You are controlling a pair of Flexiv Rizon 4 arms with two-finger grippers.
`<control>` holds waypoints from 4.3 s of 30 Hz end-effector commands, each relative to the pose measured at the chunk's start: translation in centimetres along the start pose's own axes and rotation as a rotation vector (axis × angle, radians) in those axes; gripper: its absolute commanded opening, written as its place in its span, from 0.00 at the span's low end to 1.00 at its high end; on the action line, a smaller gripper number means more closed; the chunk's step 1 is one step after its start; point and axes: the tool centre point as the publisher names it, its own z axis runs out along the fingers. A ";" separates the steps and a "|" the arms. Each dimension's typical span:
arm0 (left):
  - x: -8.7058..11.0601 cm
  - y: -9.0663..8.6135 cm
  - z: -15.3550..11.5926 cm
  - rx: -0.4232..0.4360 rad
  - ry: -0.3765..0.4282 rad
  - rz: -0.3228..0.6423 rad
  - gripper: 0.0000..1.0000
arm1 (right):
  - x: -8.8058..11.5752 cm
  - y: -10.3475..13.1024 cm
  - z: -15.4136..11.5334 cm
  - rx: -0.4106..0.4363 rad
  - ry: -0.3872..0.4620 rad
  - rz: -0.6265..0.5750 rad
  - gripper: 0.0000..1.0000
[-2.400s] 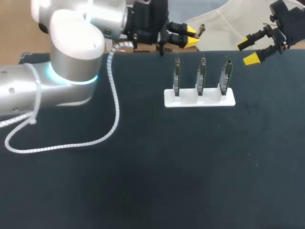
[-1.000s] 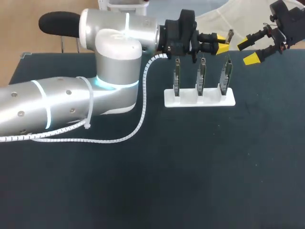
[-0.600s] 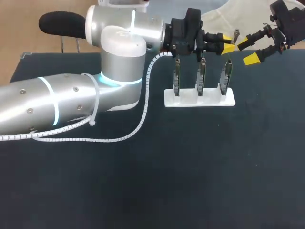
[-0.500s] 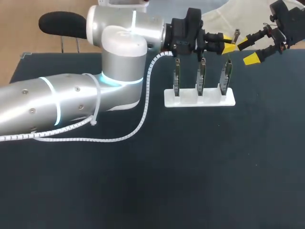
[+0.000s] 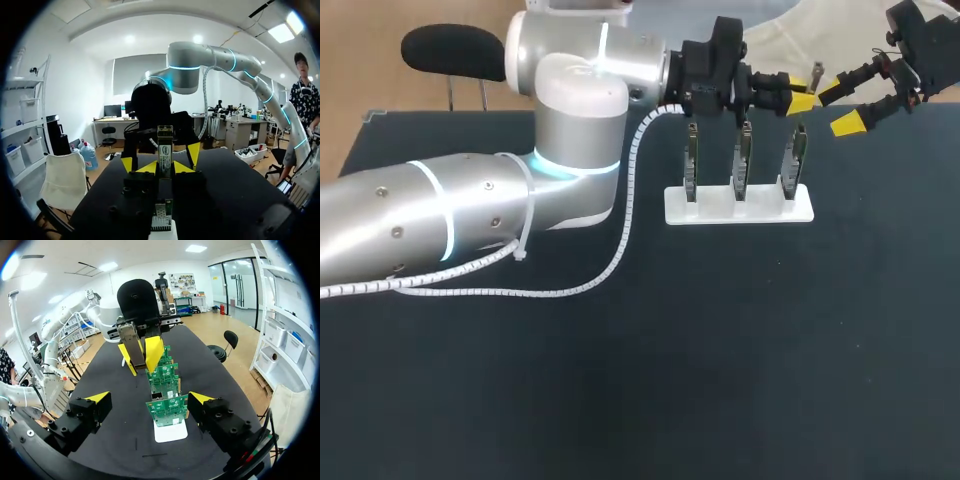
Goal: Pick up the optical module with the left hand, and insert it into the network port with the right hand.
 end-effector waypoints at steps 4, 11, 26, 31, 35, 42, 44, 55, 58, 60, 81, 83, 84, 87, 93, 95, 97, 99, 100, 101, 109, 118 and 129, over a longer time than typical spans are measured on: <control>0.7 0.4 0.5 -0.001 -0.002 -0.016 0.00 | 0.0 0.1 0.0 0.002 -0.001 -0.001 1.00; 0.9 0.5 0.5 -0.043 -0.014 -0.022 0.00 | 0.0 0.1 0.0 0.002 -0.001 -0.001 1.00; 1.2 0.5 0.5 -0.070 -0.028 -0.028 0.00 | 0.0 0.1 0.0 0.002 -0.001 -0.001 1.00; 1.1 0.5 0.5 -0.072 -0.024 -0.028 0.00 | 0.0 0.1 0.0 0.002 -0.001 -0.001 1.00; 1.2 0.6 0.4 -0.066 -0.021 -0.031 0.00 | 0.0 0.1 0.0 0.002 -0.001 -0.001 1.00; 1.2 0.7 0.3 -0.058 -0.020 -0.030 0.00 | 0.0 0.1 0.0 0.002 -0.001 -0.001 1.00; 1.2 0.7 0.3 -0.056 -0.021 -0.029 0.00 | 0.0 0.1 0.0 0.002 -0.001 -0.001 1.00; 1.4 0.7 0.3 -0.047 -0.022 -0.018 0.00 | 0.0 0.1 0.0 0.002 -0.001 -0.001 1.00; 1.4 0.7 0.3 -0.047 -0.022 -0.018 0.00 | 0.0 0.1 0.0 0.002 -0.001 -0.001 1.00; 1.4 0.7 0.3 -0.047 -0.022 -0.018 0.00 | 0.0 0.1 0.0 0.002 -0.001 -0.001 1.00; 1.4 0.7 0.3 -0.047 -0.022 -0.018 0.00 | -4.1 -0.9 -2.2 0.091 -0.068 -0.102 1.00; 1.4 0.7 0.3 -0.047 -0.022 -0.018 0.00 | -4.4 -0.6 -2.1 0.073 -0.068 -0.112 1.00; 1.4 0.7 0.3 -0.047 -0.022 -0.018 0.00 | -4.5 -0.5 -2.0 0.068 -0.062 -0.121 1.00; 1.4 0.7 0.3 -0.047 -0.022 -0.018 0.00 | -4.8 -0.2 -1.8 0.053 -0.067 -0.129 1.00; 1.4 0.7 0.3 -0.047 -0.022 -0.018 0.00 | -5.8 0.4 -1.5 0.033 -0.080 -0.153 1.00; 1.4 0.7 0.3 -0.047 -0.022 -0.018 0.00 | -6.0 0.6 -1.3 0.029 -0.083 -0.158 1.00; 1.4 0.7 0.3 -0.047 -0.022 -0.018 0.00 | -6.1 0.7 -1.1 0.023 -0.084 -0.156 1.00; 1.4 0.7 0.3 -0.047 -0.022 -0.018 0.00 | -6.1 0.9 -0.9 0.014 -0.082 -0.156 1.00; 1.4 0.7 0.3 -0.047 -0.022 -0.018 0.00 | -6.1 1.0 -0.8 0.009 -0.080 -0.156 1.00; 1.4 0.7 0.3 -0.047 -0.022 -0.018 0.00 | -6.0 1.1 -0.7 0.006 -0.077 -0.158 1.00; 1.4 0.7 0.3 -0.047 -0.022 -0.018 0.00 | -6.1 1.2 -0.3 -0.002 -0.079 -0.154 1.00; 1.4 0.7 0.3 -0.047 -0.022 -0.018 0.00 | -6.1 1.0 0.0 -0.007 -0.074 -0.154 1.00; 1.4 0.7 0.3 -0.047 -0.022 -0.018 0.00 | -6.1 0.7 -0.2 0.007 -0.080 -0.155 0.00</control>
